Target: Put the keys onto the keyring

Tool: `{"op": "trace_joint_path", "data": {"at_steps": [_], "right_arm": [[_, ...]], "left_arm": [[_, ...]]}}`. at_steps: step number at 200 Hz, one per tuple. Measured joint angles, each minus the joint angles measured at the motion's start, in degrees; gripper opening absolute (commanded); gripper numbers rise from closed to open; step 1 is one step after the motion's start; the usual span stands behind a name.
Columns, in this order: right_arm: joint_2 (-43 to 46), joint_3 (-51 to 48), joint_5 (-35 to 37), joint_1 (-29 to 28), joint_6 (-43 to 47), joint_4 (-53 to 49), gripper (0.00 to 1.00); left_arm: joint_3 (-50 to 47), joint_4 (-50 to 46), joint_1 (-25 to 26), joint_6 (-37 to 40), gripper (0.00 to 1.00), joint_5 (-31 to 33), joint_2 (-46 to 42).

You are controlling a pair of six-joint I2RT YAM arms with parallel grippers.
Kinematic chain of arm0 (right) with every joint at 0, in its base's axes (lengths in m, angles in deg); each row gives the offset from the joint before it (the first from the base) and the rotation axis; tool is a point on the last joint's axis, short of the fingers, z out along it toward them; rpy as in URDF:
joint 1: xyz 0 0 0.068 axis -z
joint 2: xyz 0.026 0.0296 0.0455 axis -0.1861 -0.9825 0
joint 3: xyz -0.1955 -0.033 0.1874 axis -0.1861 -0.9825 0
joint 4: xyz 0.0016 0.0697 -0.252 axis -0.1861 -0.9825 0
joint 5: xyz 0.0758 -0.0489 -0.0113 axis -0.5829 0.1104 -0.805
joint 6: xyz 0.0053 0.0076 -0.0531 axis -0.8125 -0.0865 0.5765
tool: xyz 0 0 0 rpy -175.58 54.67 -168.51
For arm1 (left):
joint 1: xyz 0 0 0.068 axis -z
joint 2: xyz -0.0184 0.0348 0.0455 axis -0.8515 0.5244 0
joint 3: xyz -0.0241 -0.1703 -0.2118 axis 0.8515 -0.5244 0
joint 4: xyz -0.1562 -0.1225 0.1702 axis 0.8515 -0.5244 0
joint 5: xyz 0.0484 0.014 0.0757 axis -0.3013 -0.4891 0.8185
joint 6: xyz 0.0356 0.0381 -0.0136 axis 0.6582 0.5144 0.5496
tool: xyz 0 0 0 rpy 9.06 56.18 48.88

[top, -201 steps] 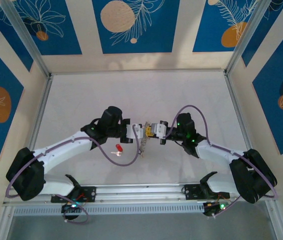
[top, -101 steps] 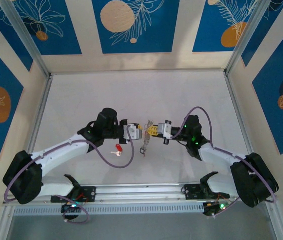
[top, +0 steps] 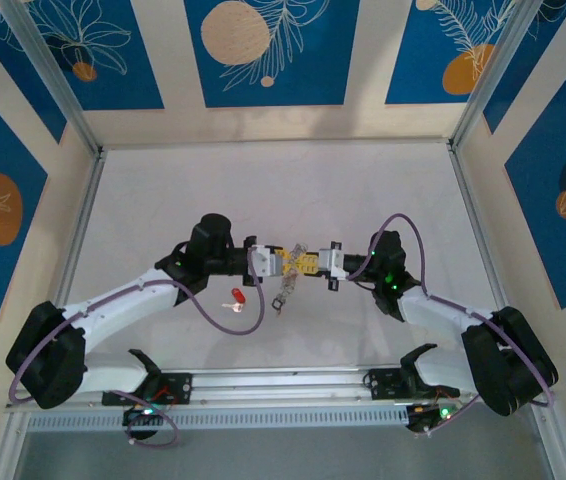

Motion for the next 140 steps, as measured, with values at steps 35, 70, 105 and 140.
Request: {"op": "trace_joint_path", "data": {"at_steps": [35,70,105,140], "right_arm": [[-0.07,0.0,-0.59,0.0,-0.46,0.59,0.0],[-0.07,0.0,-1.03,0.07,-0.94,1.07,0.0],[-0.63,0.07,-1.66,0.07,-1.05,1.27,0.0],[-0.96,0.22,-1.38,-0.13,-0.9,1.29,0.11]], "left_arm": [[0.0,-0.02,-0.02,0.11,0.1,-0.46,0.02],[-0.09,-0.02,-0.17,0.11,0.09,-1.36,0.02],[-0.26,-0.04,-0.33,0.07,0.01,-1.9,0.02],[-0.39,-0.04,-0.63,0.0,0.0,-2.29,0.02]]}}
